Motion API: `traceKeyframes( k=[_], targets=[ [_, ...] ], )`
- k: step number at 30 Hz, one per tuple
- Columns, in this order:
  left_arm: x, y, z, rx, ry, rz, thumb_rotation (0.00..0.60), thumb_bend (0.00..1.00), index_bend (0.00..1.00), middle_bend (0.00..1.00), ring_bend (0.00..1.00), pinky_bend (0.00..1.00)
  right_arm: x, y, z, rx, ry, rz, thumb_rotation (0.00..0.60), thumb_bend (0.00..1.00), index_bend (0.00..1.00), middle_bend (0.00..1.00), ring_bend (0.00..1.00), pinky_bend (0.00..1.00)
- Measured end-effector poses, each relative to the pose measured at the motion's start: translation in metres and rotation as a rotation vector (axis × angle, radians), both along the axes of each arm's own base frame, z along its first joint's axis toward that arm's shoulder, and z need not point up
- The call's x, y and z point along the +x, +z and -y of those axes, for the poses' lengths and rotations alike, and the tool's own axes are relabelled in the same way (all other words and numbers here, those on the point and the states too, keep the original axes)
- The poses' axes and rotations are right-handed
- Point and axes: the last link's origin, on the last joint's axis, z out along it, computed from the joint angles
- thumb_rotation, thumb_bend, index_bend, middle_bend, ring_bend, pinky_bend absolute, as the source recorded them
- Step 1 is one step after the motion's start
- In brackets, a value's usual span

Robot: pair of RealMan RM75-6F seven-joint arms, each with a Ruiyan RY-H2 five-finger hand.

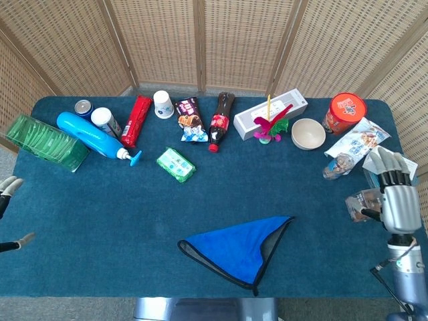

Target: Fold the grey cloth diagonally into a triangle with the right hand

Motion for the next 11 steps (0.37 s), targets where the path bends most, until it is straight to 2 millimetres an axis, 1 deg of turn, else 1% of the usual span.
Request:
traceKeyframes(
  k=[5,11],
  targets=[
    [-0.001,-0.001,-0.001,-0.002,0.009,-0.008,0.6,0.21,0.06,0.0,0.0,0.0,-0.009,0.004,-0.012,-0.023,-0.048,-0.036,0.6,0.0,0.0,0.0,0.0,0.0],
    [0.0,-0.002,-0.001,0.002,0.008,-0.011,0.6,0.21,0.06,0.0,0.0,0.0,-0.012,0.006,-0.014,-0.02,-0.073,-0.071,0.6,0.0,0.02,0.0,0.0,0.0]
  ],
)
